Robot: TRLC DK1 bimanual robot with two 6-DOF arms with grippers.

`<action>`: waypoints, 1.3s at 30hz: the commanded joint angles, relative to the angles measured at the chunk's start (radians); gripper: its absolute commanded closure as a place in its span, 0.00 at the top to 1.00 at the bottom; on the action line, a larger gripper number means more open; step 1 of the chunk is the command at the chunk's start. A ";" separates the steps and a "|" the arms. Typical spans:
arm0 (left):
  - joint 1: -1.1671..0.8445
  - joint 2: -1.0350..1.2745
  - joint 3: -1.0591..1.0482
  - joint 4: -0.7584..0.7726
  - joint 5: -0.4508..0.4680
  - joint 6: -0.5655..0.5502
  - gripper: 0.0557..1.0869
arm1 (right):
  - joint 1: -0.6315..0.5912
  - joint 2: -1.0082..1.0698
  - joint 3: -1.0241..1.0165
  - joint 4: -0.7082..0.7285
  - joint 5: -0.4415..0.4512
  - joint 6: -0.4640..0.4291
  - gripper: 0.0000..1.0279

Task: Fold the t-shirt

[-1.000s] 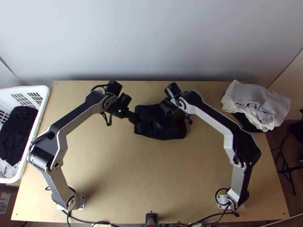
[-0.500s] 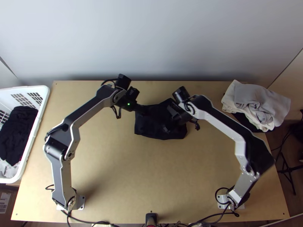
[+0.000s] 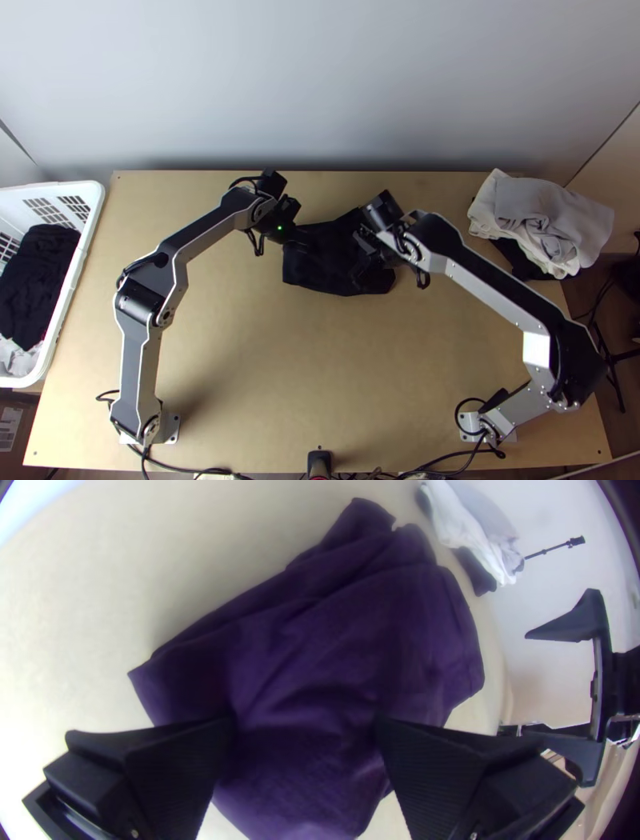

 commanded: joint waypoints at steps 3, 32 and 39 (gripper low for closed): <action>0.027 -0.232 -0.035 -0.062 0.001 0.000 0.96 | 0.078 -0.006 -0.101 0.165 0.094 -0.086 0.96; 0.445 -1.073 -0.678 -0.145 0.071 0.056 0.96 | 0.127 0.296 -0.129 0.553 0.010 -0.294 0.96; 0.465 -1.088 -0.677 -0.154 0.088 0.066 0.95 | 0.108 0.376 -0.098 0.634 0.113 -0.296 0.64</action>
